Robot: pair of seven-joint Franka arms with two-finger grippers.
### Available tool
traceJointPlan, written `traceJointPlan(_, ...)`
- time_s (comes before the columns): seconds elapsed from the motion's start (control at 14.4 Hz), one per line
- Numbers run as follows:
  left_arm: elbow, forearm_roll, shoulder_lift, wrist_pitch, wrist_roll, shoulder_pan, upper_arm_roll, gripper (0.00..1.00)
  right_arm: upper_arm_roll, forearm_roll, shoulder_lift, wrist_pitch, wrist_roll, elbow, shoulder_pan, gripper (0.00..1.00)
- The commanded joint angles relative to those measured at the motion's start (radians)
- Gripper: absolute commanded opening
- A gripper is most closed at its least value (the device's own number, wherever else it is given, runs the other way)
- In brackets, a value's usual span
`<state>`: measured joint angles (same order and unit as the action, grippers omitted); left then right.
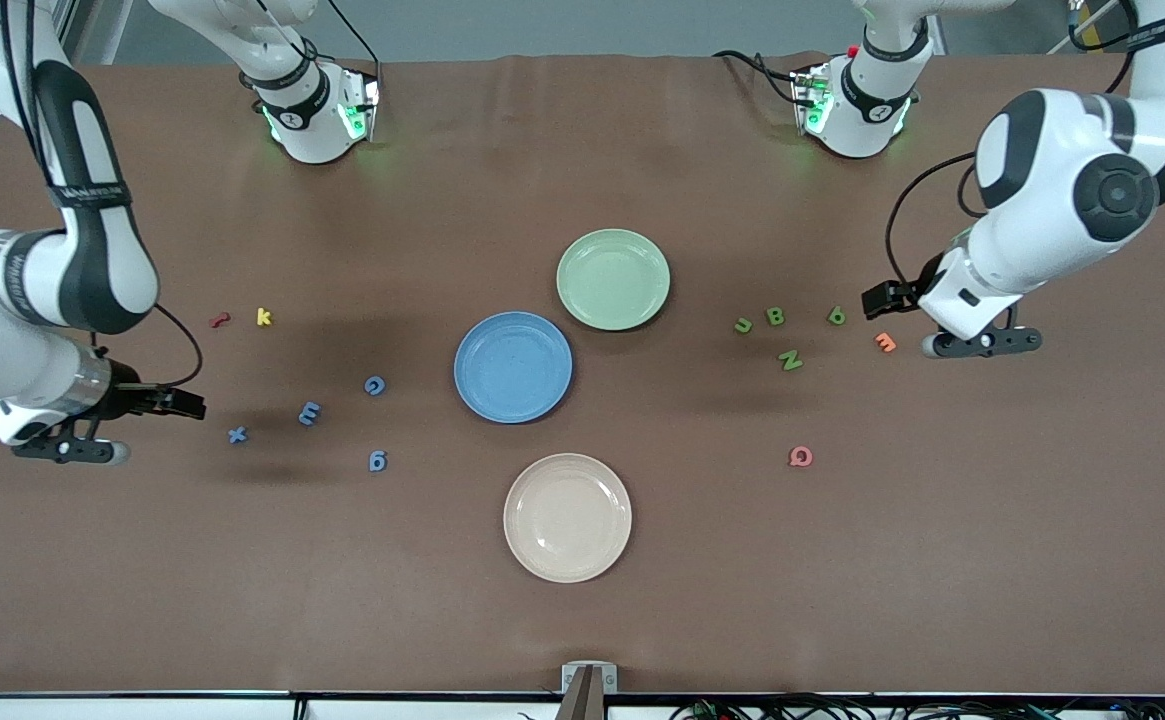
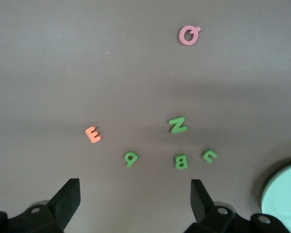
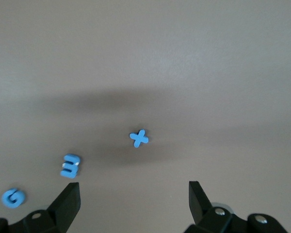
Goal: Sort letters by color into matching plates
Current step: 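Grasp the x with the right gripper while the left gripper grasps the 9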
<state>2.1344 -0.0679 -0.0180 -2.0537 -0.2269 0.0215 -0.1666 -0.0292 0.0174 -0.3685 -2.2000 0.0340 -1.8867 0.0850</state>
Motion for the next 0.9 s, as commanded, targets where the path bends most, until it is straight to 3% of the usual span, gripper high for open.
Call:
traceJointPlan(0.0, 0.139, -0.001, 0.039, -0.147, -0.022, -0.006, -0.024, 1.0, 0.008, 0.009, -0.038, -0.078, -0.009, -0.028, 0.004, 0.97)
traceJointPlan(0.35, 0.298, 0.031, 0.006, -0.347, -0.022, -0.006, -0.041, 0.99, 0.009, 0.009, -0.125, -0.295, -0.011, -0.092, 0.005, 0.97)
traceJointPlan(0.83, 0.423, 0.094, -0.074, -0.526, -0.022, -0.008, -0.041, 0.98, 0.011, 0.009, -0.187, -0.352, -0.013, -0.097, 0.004, 0.81)
